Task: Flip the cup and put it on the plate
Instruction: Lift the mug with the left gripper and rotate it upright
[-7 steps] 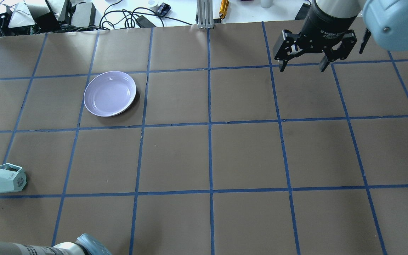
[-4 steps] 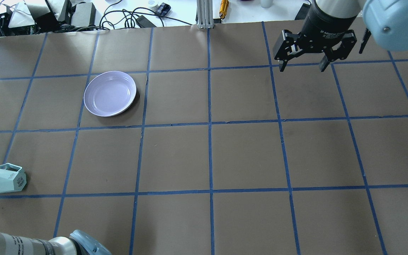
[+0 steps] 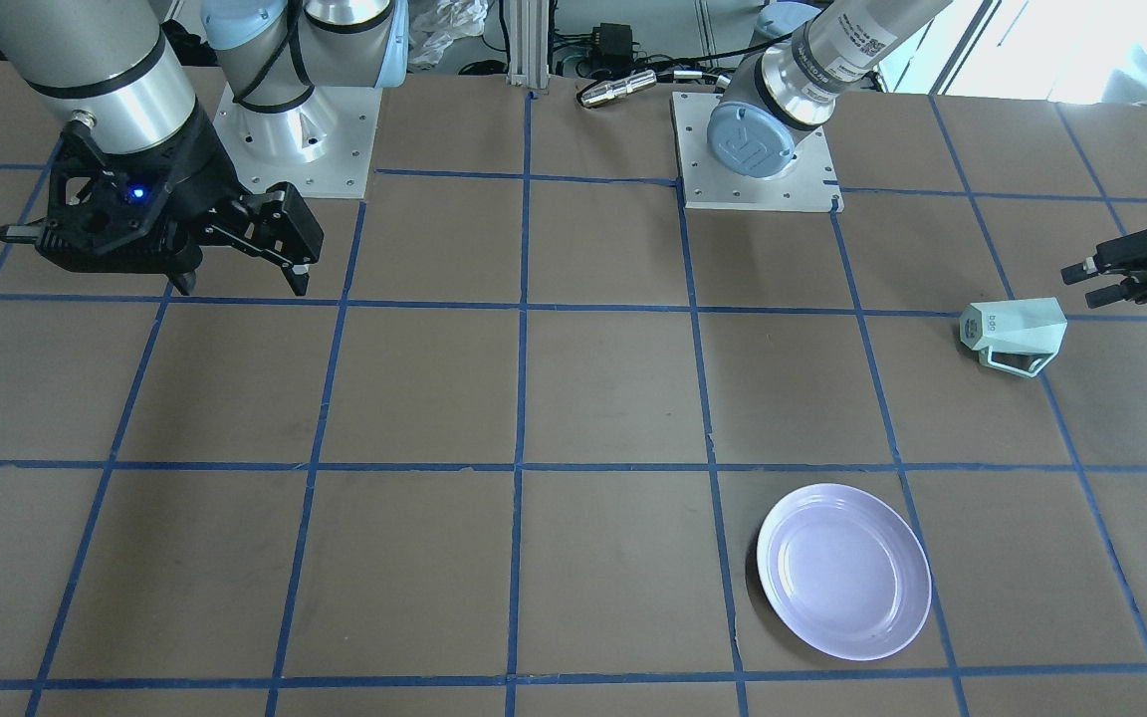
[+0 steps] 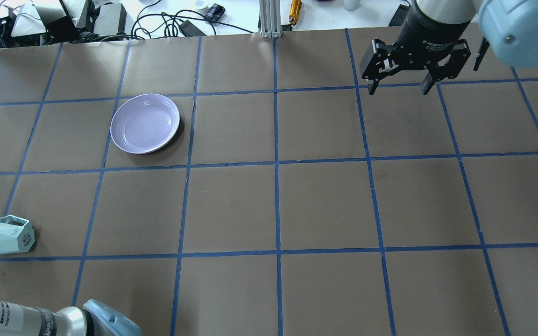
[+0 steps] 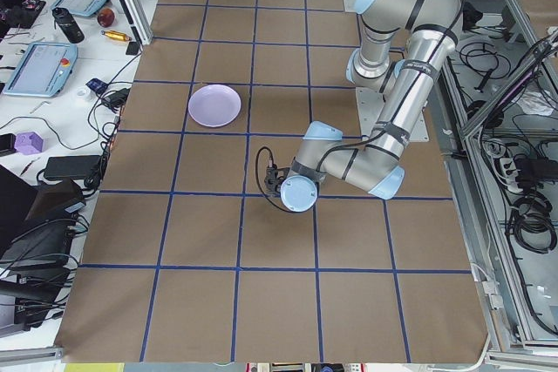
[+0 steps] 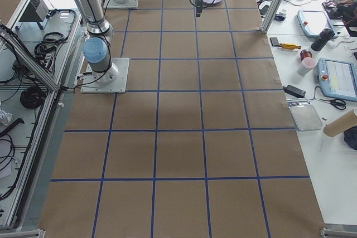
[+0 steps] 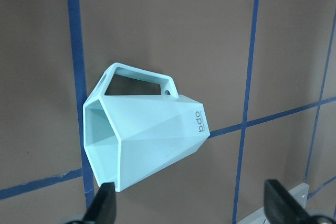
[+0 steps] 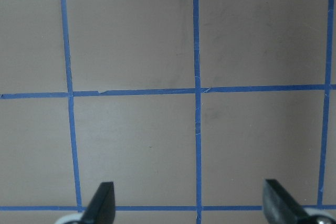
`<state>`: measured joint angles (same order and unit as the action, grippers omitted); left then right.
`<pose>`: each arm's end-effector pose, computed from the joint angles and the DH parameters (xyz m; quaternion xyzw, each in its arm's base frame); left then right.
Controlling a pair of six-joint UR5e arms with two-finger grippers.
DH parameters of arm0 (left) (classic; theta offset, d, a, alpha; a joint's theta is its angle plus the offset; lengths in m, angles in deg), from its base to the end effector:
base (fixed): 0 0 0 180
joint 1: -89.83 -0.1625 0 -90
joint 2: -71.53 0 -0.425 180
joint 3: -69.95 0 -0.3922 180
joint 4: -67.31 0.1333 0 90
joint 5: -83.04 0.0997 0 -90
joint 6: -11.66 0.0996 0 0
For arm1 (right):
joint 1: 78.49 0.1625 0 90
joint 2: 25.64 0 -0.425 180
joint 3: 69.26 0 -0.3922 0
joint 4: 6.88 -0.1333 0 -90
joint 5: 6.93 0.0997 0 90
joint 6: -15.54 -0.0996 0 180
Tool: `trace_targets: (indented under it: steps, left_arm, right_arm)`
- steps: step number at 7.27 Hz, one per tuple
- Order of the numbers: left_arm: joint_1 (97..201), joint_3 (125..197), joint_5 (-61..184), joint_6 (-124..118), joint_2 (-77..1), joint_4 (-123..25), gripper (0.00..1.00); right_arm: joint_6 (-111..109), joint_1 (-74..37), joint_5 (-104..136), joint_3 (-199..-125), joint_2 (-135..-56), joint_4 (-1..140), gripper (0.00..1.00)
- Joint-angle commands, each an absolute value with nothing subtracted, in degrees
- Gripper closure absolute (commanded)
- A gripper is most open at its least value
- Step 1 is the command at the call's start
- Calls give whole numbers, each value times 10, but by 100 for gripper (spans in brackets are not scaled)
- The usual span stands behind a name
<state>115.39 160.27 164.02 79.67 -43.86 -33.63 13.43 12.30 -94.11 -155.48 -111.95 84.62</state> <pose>0.4381 -0.3746 0.2379 -0.0048 -0.9467 -0.0580 0.3169 0.1454 -0.5200 0.4906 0.0112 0.9995 -0.0132 0.0249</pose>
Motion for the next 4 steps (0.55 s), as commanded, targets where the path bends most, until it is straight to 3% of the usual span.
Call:
trace_targets:
  steps: [1, 4]
  left_arm:
    - [1137, 1593, 1635, 836, -474, -371, 0]
    - [1134, 1576, 1633, 879, -514, -409, 0]
  right_arm:
    - [134, 123, -941, -1555, -1119, 846, 0]
    - [134, 123, -941, -1555, -1119, 846, 0]
